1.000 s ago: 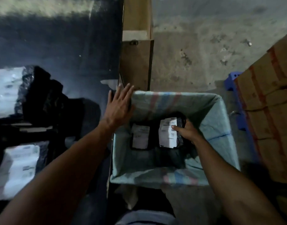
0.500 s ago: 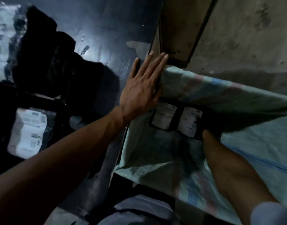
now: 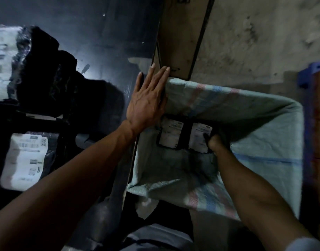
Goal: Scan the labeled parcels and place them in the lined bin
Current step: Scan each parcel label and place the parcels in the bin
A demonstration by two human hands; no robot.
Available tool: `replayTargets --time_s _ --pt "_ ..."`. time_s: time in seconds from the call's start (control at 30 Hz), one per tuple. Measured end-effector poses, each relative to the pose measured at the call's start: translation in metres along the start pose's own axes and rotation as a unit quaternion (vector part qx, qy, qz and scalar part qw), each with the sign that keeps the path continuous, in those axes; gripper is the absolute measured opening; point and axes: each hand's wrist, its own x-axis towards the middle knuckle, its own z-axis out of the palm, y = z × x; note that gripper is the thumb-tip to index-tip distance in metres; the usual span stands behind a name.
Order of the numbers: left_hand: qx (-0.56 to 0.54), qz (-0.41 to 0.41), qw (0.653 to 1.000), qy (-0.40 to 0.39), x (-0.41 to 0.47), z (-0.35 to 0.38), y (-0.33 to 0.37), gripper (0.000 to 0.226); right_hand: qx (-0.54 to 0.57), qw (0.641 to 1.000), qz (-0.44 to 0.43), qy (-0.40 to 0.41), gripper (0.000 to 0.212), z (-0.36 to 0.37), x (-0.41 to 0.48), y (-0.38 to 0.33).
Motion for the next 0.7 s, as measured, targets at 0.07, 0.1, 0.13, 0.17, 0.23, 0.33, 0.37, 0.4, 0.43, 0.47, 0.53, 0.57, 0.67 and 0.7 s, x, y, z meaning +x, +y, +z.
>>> replayTargets --time_s 0.07,0.1,0.13,0.17,0.23,0.33,0.37,0.4,0.43,0.47,0.53,0.57,0.67,0.7 --pt "-0.012 0.013 1.000 -0.001 -0.001 -0.003 -0.001 0.061 -0.001 0.999 -0.035 -0.020 0.049 -0.012 -0.019 -0.017" --pt "-0.015 0.014 1.000 -0.008 -0.001 -0.002 -0.002 0.060 -0.007 0.998 -0.053 -0.023 0.045 -0.017 -0.028 -0.027" --pt "-0.023 0.024 0.999 -0.013 -0.003 -0.004 -0.001 0.059 -0.014 0.998 -0.063 -0.027 0.042 -0.024 -0.039 -0.038" --pt "-0.021 0.029 0.999 -0.015 -0.004 -0.003 -0.002 0.059 -0.029 0.996 -0.079 -0.025 0.041 -0.030 -0.054 -0.048" --pt "-0.019 0.038 0.999 -0.016 -0.003 -0.004 -0.005 0.060 -0.056 0.993 -0.101 -0.018 0.043 -0.040 -0.081 -0.067" --pt "0.003 0.055 0.997 -0.053 -0.008 -0.013 -0.002 0.062 -0.067 0.989 -0.129 0.012 0.051 -0.052 -0.128 -0.093" --pt "0.018 0.053 0.996 -0.067 -0.010 -0.016 0.000 0.064 -0.054 0.988 -0.143 0.024 0.051 -0.055 -0.140 -0.101" --pt "0.032 0.054 0.995 -0.071 -0.018 -0.021 0.003 0.067 -0.047 0.985 -0.160 0.037 0.049 -0.058 -0.158 -0.109" --pt "0.044 0.055 0.995 -0.071 -0.026 -0.028 0.006 0.068 -0.039 0.981 -0.180 0.054 0.047 -0.059 -0.173 -0.116" --pt "0.050 0.063 0.995 -0.066 -0.038 -0.036 0.008 0.069 -0.034 0.977 -0.196 0.079 0.046 -0.060 -0.191 -0.123" --pt "0.058 0.086 0.992 -0.069 -0.063 -0.057 0.010 0.070 -0.036 0.965 -0.225 0.132 0.042 -0.061 -0.223 -0.136" --pt "0.050 0.101 0.992 -0.065 -0.077 -0.069 0.009 0.070 -0.041 0.956 -0.241 0.164 0.040 -0.060 -0.238 -0.142" --pt "-0.053 0.131 0.990 -0.015 -0.120 -0.118 -0.018 0.071 -0.048 0.914 -0.298 0.271 0.028 -0.040 -0.290 -0.169" --pt "-0.103 0.136 0.985 0.003 -0.135 -0.134 -0.033 0.068 -0.046 0.899 -0.316 0.298 0.025 -0.029 -0.308 -0.179"
